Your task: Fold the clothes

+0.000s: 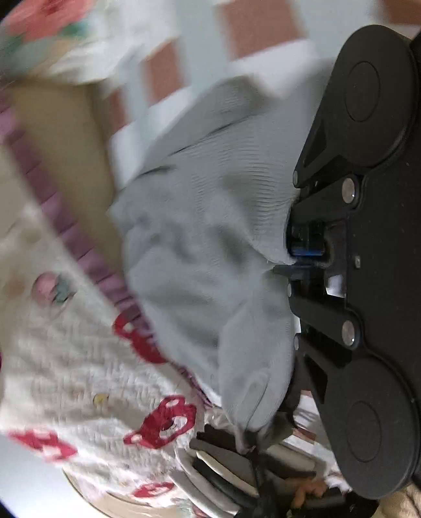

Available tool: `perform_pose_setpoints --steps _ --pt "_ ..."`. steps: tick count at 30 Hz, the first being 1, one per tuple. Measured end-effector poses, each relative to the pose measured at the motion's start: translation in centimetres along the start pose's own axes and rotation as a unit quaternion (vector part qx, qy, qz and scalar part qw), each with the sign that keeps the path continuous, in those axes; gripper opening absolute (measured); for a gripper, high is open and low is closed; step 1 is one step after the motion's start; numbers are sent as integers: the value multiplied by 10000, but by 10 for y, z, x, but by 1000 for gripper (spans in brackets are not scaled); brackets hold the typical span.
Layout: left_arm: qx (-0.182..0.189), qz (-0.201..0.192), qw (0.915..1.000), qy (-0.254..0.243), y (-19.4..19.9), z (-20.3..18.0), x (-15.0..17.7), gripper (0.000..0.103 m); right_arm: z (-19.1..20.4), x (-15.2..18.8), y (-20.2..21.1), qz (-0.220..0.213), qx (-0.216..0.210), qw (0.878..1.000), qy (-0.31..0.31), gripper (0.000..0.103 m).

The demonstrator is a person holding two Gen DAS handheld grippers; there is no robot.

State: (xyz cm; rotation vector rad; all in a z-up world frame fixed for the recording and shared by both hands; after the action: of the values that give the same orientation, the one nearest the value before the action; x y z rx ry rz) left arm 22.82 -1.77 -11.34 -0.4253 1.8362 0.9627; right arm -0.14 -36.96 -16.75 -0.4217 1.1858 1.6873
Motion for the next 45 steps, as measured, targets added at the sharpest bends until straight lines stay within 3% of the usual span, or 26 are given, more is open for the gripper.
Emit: perform_pose_setpoints --steps 1,4,5,7,8,10,12,14,19,24,27,29,31,36,39,42,44,45 --pt "10 -314 9995 34 15 0 -10 8 6 -13 7 -236 -151 9996 -40 8" --pt "213 -397 9932 1069 26 29 -9 8 14 -53 43 -1191 -751 9885 -558 7" --pt "411 -202 9896 1366 20 37 -2 8 12 -58 48 -1293 -738 9870 -605 7" --pt "422 246 9864 1567 4 43 13 8 6 -59 47 -1210 -416 9906 -490 8" --pt "442 266 9860 1585 2 42 14 8 1 -56 45 -1132 -252 9917 -559 8" --pt "489 262 9852 1621 0 39 17 8 -11 -48 48 -1258 -353 9840 -1212 8" --pt "636 -130 9849 1606 9 34 9 8 -16 -44 62 -1631 -647 9673 -1831 8" --pt "796 -725 9837 1441 25 28 -2 8 -10 -54 76 -1821 -516 9682 -1638 8" --pt "737 157 9850 1550 7 24 16 3 -2 -86 118 -2358 -193 9669 -958 7" --pt "665 1090 9778 1659 -10 19 35 4 -24 -73 113 -2087 748 9714 -846 7" --pt "618 1646 9693 1716 -20 16 47 10 -30 -62 96 -1841 1133 9730 -803 7" --pt "436 1690 9741 1438 -19 17 48 14 -31 -59 88 -1729 1332 9732 -723 7" --pt "245 1714 9783 1141 -16 18 48 29 -32 -62 86 -1738 1406 9725 -652 7" --pt "705 1488 9781 1273 -21 15 40 39 -36 -66 85 -1728 1393 9736 -540 8" --pt "498 1680 9769 1222 -39 15 47 44 -39 -59 80 -1664 1392 9741 -641 8" --pt "755 1862 9659 1630 -48 18 58 44 -42 -51 75 -1550 1403 9754 -694 8" --pt "1278 2044 9508 1946 -46 14 65 37 -42 -48 73 -1473 1389 9768 -694 8" --pt "1514 2102 9454 1979 -41 9 67 12 -43 -46 72 -1448 1371 9775 -693 8"
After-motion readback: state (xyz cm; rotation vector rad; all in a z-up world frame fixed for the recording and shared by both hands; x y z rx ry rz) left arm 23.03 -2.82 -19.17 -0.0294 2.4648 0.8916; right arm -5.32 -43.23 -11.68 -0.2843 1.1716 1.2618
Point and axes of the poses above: each gripper's, at about its wrist camera, not at the fingertips, and y roughly against the way its jaws point, z to its left, x to its underside, the point moved 3 cm from there along -y, roughly the way its jaws point, and after that the axes turned 3 degrees about -z, right-handed, at the moved point
